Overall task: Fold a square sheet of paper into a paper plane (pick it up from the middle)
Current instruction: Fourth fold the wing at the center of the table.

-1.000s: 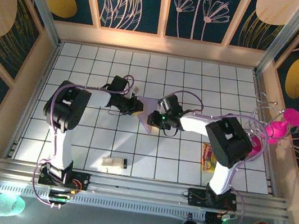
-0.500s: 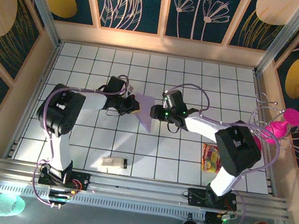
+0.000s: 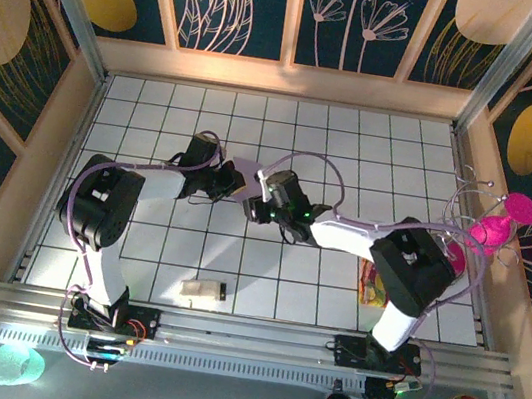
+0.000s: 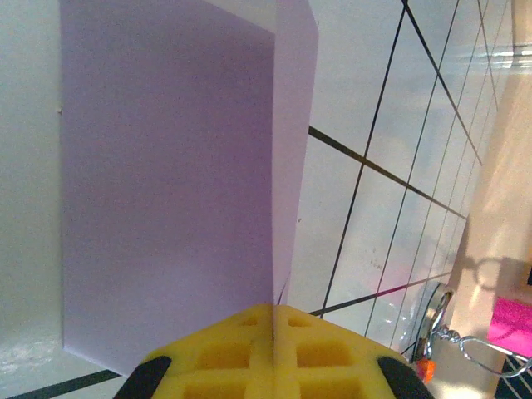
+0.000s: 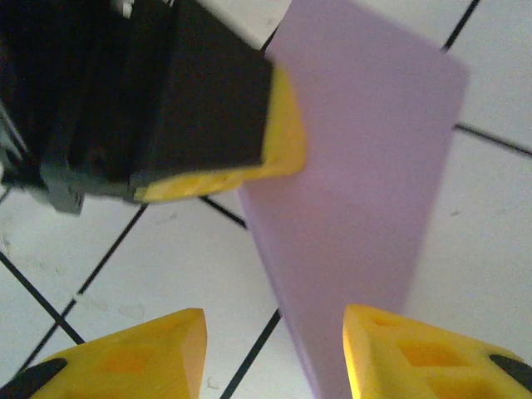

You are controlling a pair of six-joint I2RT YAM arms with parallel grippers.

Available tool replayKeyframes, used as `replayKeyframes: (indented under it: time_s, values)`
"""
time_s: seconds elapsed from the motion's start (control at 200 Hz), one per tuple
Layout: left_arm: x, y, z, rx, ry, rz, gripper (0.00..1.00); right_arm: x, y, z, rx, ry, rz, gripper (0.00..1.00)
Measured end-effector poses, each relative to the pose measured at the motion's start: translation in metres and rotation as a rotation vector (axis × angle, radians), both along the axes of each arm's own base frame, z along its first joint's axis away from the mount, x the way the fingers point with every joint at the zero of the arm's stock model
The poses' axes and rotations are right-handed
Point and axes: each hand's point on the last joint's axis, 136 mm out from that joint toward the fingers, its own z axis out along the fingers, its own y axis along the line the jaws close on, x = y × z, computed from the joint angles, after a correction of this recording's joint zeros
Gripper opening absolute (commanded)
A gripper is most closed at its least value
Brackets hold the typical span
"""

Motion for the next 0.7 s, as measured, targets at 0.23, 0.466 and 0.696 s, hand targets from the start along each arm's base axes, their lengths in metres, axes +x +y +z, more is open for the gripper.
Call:
replayKeyframes:
  time_s: [0.23, 0.466, 0.696]
  values:
    - [0.001, 0.0, 0.001, -0.01, 0.009, 0.012, 0.05, 0.002, -0.006, -0.035, -0.102, 0.004, -0.011, 0.45]
    - [0.001, -0.001, 0.002, -0.016, 0.01, 0.016, 0.05, 0.018, -0.007, -0.031, -0.14, -0.058, -0.05, 0.45]
    - [0.001, -0.001, 0.002, -0.02, 0.014, 0.016, 0.05, 0.017, -0.005, -0.039, -0.171, -0.067, -0.041, 0.45]
